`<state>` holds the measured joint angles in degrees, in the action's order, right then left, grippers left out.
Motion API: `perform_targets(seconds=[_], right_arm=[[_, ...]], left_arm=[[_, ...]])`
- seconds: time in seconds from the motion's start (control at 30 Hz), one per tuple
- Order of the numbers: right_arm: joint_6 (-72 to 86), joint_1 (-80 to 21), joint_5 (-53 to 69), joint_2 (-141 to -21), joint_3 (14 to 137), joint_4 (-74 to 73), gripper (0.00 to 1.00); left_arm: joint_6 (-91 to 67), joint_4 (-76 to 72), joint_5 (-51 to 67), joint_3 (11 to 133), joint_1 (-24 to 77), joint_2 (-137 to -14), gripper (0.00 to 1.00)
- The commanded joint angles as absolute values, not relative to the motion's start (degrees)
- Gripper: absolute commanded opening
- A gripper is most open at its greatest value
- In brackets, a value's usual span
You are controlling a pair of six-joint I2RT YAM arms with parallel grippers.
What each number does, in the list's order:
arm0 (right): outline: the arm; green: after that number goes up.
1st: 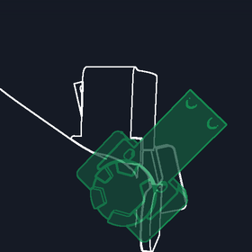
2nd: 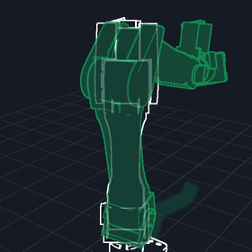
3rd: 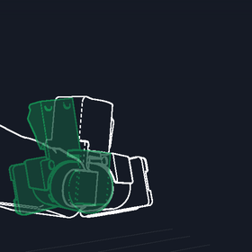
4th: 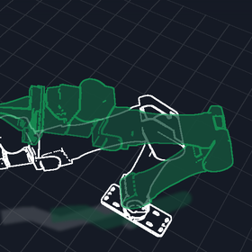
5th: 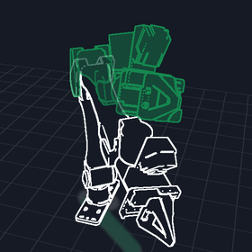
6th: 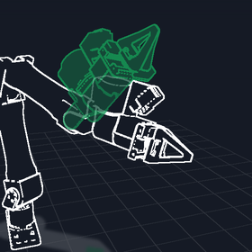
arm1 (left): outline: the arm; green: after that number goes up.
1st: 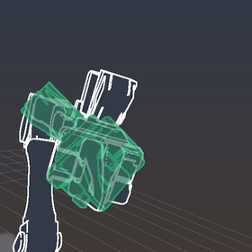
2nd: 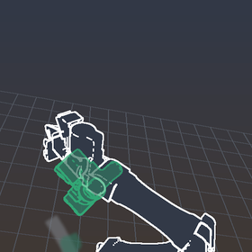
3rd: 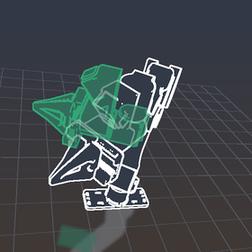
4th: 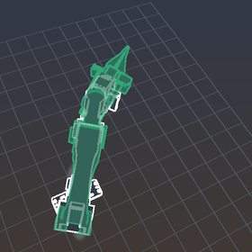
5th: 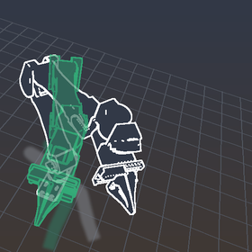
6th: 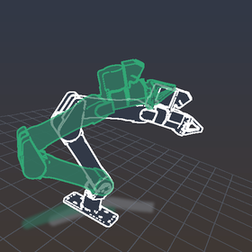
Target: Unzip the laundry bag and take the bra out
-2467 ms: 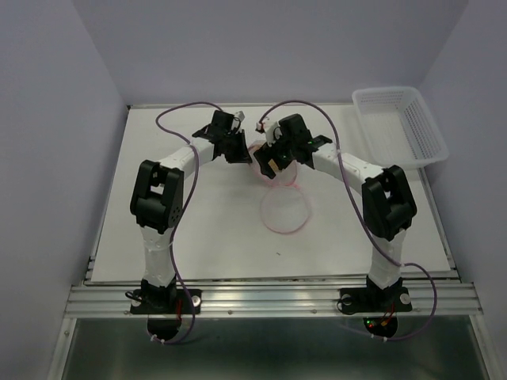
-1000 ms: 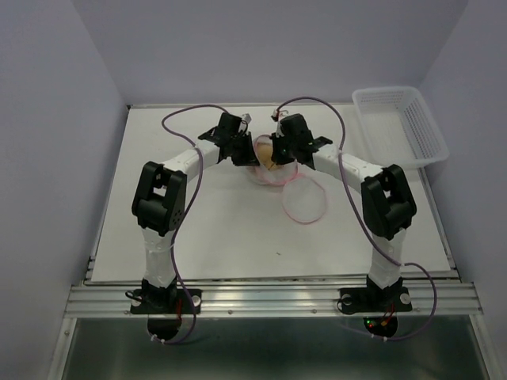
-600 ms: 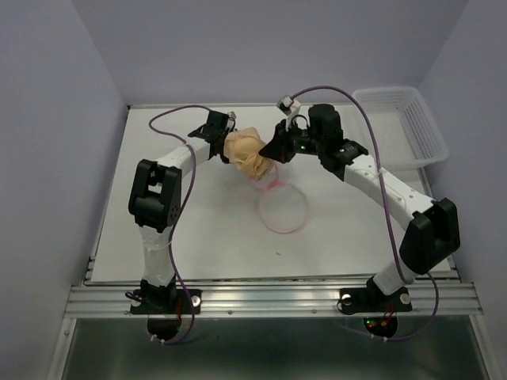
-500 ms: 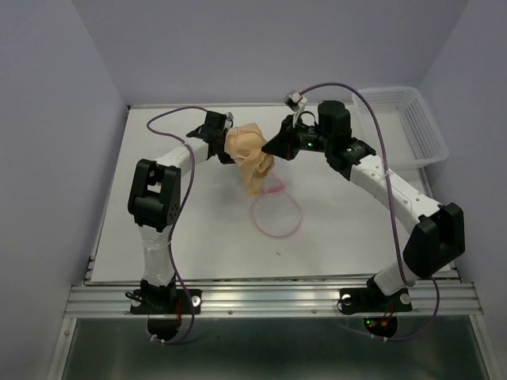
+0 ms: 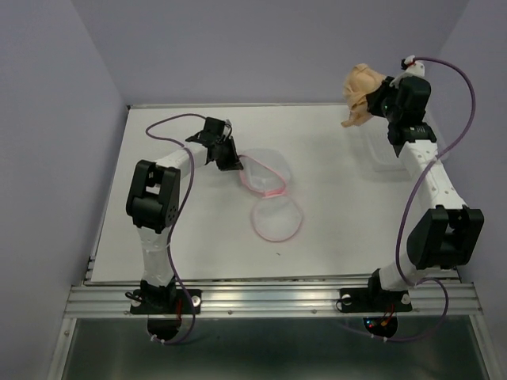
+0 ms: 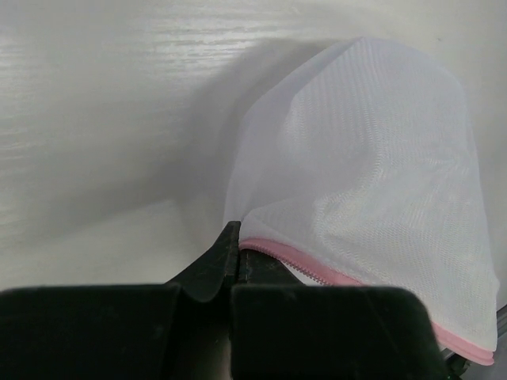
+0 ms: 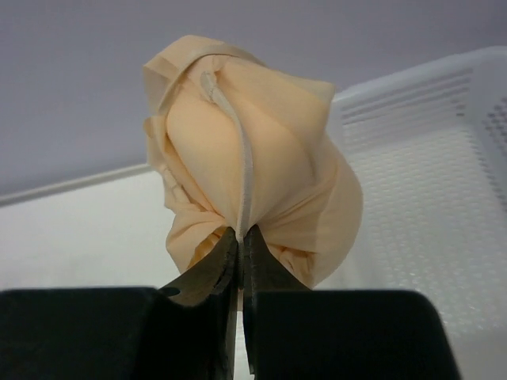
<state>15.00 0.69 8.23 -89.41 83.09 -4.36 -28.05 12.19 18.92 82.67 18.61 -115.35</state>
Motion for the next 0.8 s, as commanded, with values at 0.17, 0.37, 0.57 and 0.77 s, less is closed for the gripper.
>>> perform_targets(seconds=[0.17,0.37,0.57,0.77], right_arm=[[14.32,5.53,-28.12,-97.20,91.66,-11.50,0.05],[14.94,6.06,-27.87,-103.17,97.02,-20.55,0.97],[12.49,-0.06,-16.33,-95.39,90.37,-23.91,1.00],[16.87,-15.81,-10.14,-90.53,75.87,-23.38,1.00]], left_arm=[[-29.97,10.81,16.70,78.14,17.31,-107.49,0.00],[-34.26,9.58,13.81,74.89,17.31,-104.94,0.00],[-46.29,8.71,5.64,69.18,17.31,-100.99,0.00],[-52.82,4.92,2.20,64.51,17.31,-96.59,0.00]])
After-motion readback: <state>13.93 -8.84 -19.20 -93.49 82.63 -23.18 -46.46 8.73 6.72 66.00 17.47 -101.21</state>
